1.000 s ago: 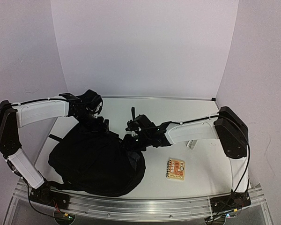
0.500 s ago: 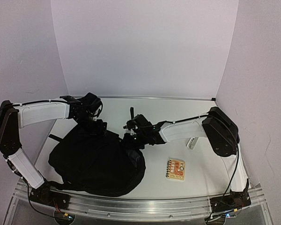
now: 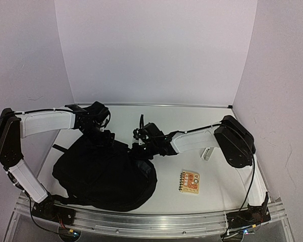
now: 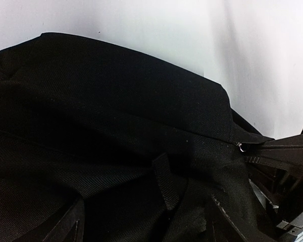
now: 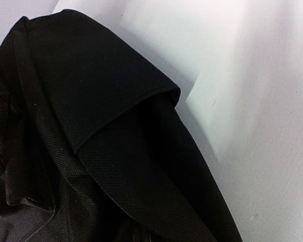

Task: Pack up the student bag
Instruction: Zip the student bag at the center of the board.

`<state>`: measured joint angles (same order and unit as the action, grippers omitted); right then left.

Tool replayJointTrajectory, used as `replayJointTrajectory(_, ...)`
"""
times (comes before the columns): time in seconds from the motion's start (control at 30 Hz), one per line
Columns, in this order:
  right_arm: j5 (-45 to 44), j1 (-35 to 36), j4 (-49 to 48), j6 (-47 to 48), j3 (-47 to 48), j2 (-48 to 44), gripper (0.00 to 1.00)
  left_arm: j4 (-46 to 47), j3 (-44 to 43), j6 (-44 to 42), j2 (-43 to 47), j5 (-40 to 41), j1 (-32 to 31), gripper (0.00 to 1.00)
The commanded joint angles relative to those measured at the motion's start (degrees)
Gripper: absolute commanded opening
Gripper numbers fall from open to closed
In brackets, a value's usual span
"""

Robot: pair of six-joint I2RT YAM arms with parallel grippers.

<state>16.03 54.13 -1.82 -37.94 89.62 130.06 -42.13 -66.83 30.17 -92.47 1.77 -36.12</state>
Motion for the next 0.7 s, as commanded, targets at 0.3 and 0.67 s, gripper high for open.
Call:
replayJointTrajectory(0.3,-9.37,-0.34,-2.12,-2.17,-12.75,-12.04,0.00,-0.85,2.85,4.57,-1.40,4.30,1.41,0.78)
replayJointTrajectory(0.67,-6.21,-0.27,1.30,-4.52,-20.80,-19.95,0.00,0.34,6.08,6.53,-0.30,4.56,5.14,0.77)
